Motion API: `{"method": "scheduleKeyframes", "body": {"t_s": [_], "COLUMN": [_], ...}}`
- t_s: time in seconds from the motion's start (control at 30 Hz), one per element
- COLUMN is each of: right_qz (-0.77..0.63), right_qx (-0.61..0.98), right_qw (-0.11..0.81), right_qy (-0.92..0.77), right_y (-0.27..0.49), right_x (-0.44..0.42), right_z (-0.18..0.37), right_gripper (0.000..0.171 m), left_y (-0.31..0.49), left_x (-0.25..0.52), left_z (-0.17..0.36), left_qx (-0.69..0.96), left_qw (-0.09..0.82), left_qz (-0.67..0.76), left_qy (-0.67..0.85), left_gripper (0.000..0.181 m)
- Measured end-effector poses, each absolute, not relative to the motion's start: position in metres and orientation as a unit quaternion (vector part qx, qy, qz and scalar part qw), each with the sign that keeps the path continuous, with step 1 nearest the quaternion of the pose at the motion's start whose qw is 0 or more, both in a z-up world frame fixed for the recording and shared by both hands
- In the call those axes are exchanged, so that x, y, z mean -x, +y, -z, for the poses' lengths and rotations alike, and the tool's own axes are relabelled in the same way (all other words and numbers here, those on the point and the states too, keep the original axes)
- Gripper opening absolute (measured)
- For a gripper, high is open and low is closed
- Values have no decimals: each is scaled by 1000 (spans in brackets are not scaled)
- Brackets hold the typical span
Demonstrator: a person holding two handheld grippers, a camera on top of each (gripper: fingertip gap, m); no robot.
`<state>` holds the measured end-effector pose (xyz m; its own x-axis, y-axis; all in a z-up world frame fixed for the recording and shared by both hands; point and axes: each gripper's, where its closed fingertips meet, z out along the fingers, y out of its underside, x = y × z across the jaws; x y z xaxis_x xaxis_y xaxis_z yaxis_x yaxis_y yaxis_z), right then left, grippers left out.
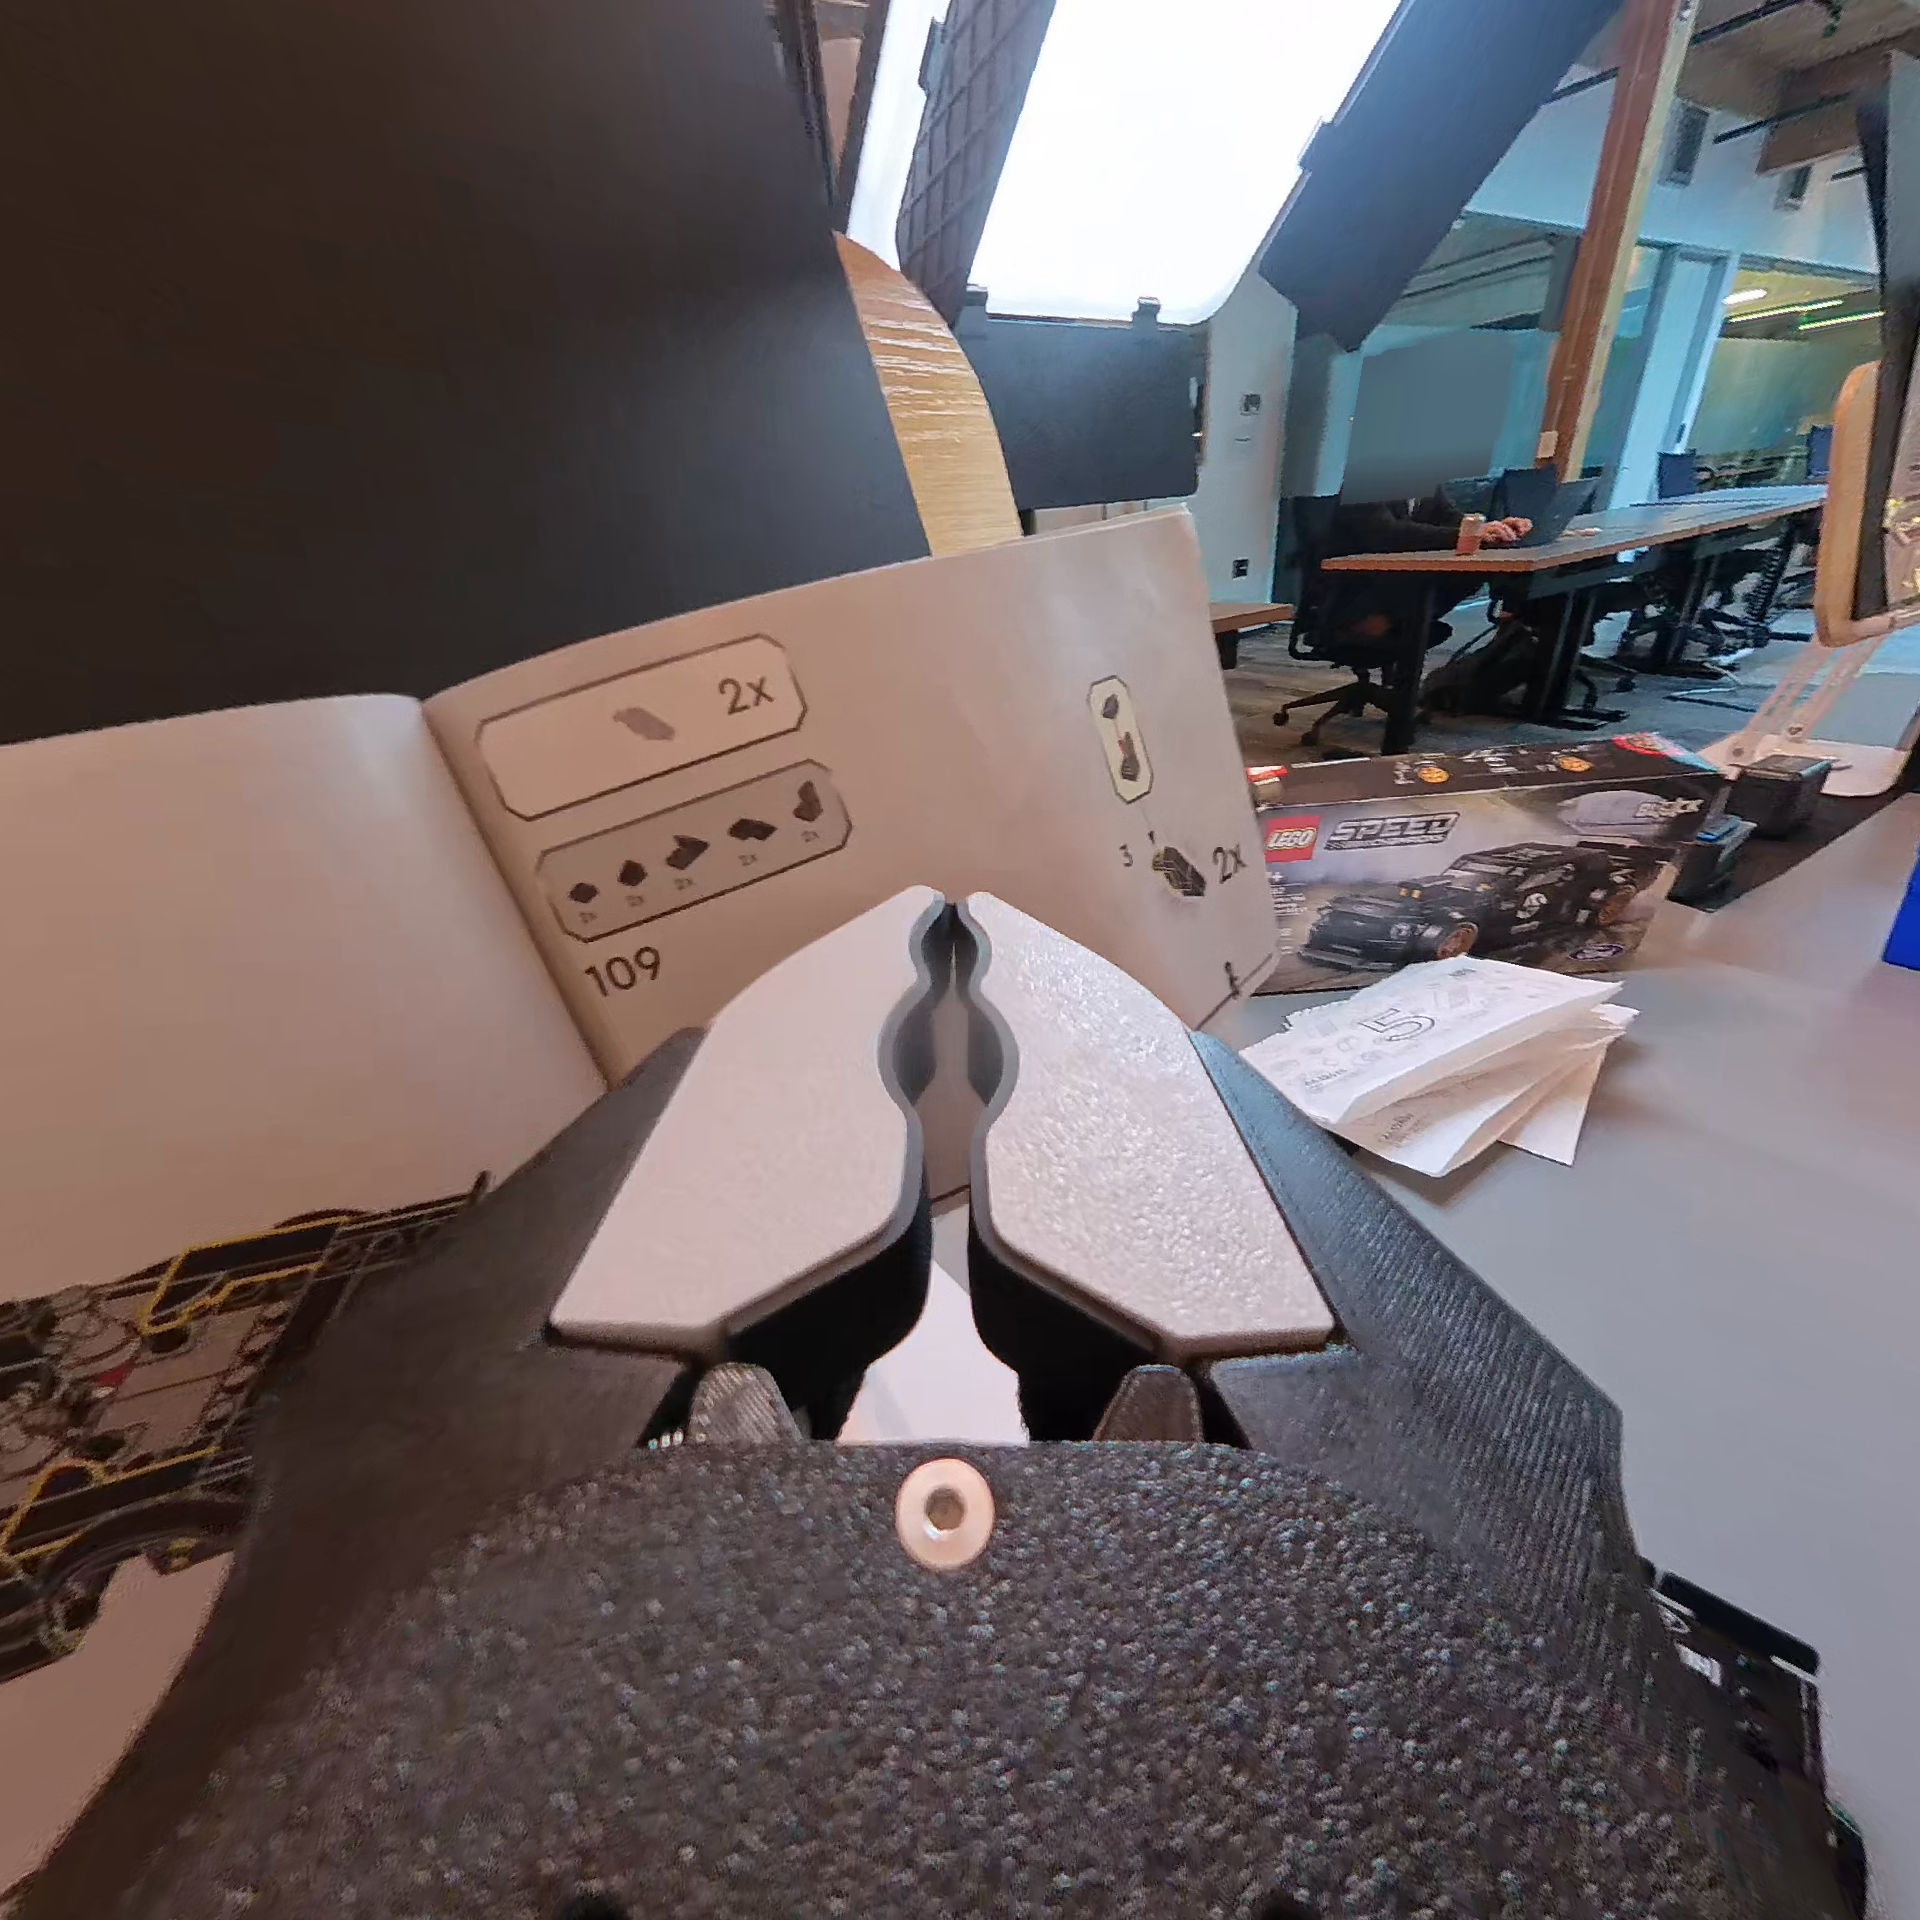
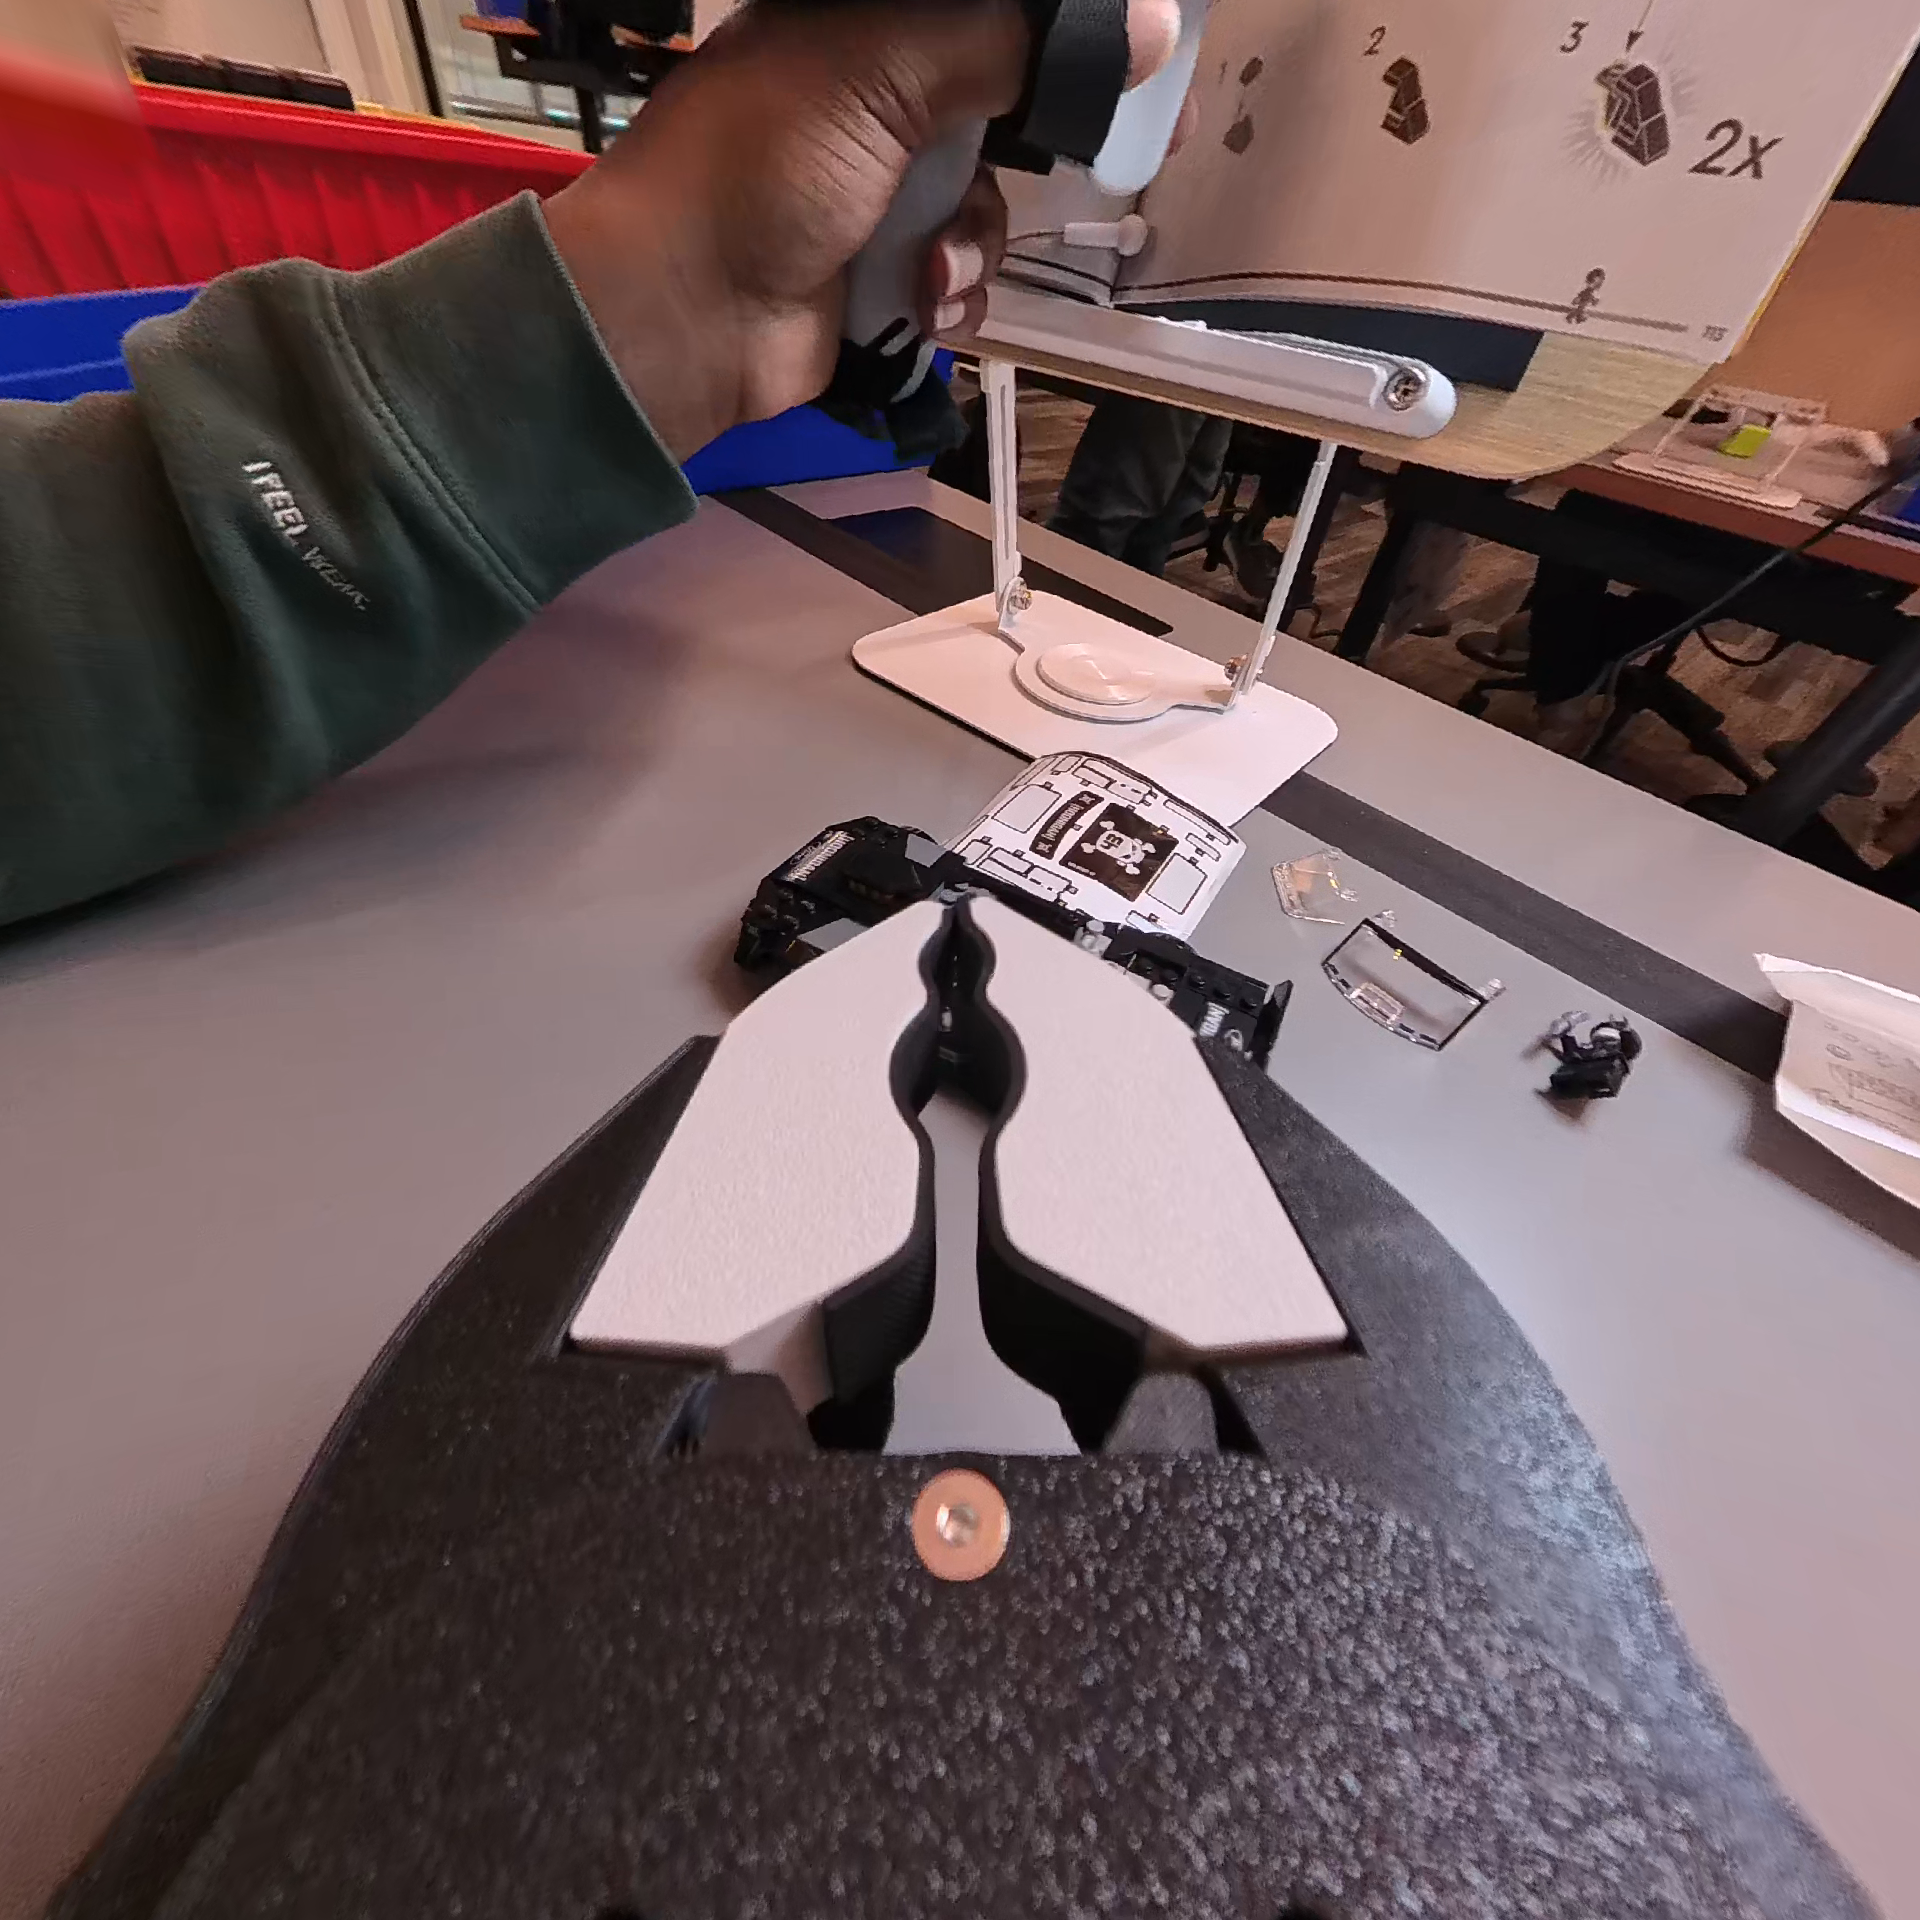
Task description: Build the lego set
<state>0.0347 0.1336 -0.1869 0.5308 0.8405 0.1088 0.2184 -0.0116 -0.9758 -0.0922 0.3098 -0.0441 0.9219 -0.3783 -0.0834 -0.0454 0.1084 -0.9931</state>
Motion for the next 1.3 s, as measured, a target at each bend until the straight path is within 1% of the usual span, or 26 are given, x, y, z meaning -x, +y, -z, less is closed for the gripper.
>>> {"method": "scheduleKeyframes", "body": {"t_s": [0.1,0.17,0.27,0.33,0.4,0.47,0.57,0.63,0.7,0.73,0.83,0.9,0.97,1.0,1.07,1.17,1.27,1.3], "right_qz": [-256,-252,-253,-255,-252,-244,-235,-244,-288,-305,-310,-306,-305,-300,-281,-261,-250,-246], "right_qx": [662,659,661,660,656,644,626,625,630,635,643,647,650,651,652,650,645,645], "right_qw": [597,615,625,627,631,642,659,659,642,633,627,627,624,624,623,619,617,616], "right_qy": [-374,-352,-331,-324,-328,-337,-344,-341,-328,-322,-312,-309,-309,-312,-328,-355,-375,-379], "right_y": [142,147,153,155,153,149,139,131,119,115,111,112,113,113,112,108,104,104], "right_x": [-43,-51,-59,-62,-62,-62,-65,-69,-72,-75,-85,-89,-89,-88,-84,-77,-71,-71], "right_z": [180,172,167,166,163,156,144,142,143,145,150,152,154,156,162,170,174,176], "right_gripper": [0,0,0,0,0,0,1,1,1,2,0,0,0,0,0,0,0,0], "left_y": [297,277,230,201,175,153,130,124,125,127,128,126,123,124,124,122,123,122], "left_x": [76,58,36,37,48,72,130,184,247,278,357,392,405,410,425,433,440,441], "left_z": [34,14,-40,-74,-97,-109,-103,-87,-55,-32,40,99,146,164,196,232,256,263], "left_qx": [645,626,576,553,546,549,581,623,688,729,816,872,906,916,935,959,972,976], "left_qw": [729,734,752,767,769,770,761,740,690,652,554,470,405,384,328,255,211,197], "left_qz": [141,177,229,208,191,169,106,40,-21,-34,-42,-31,5,7,-22,-8,0,10], "left_qy": [179,197,225,252,273,277,270,250,223,207,161,135,124,120,133,122,101,92], "left_gripper": [0,0,0,0,0,0,0,0,10,16,13,20,22,20,20,27,33,32]}}
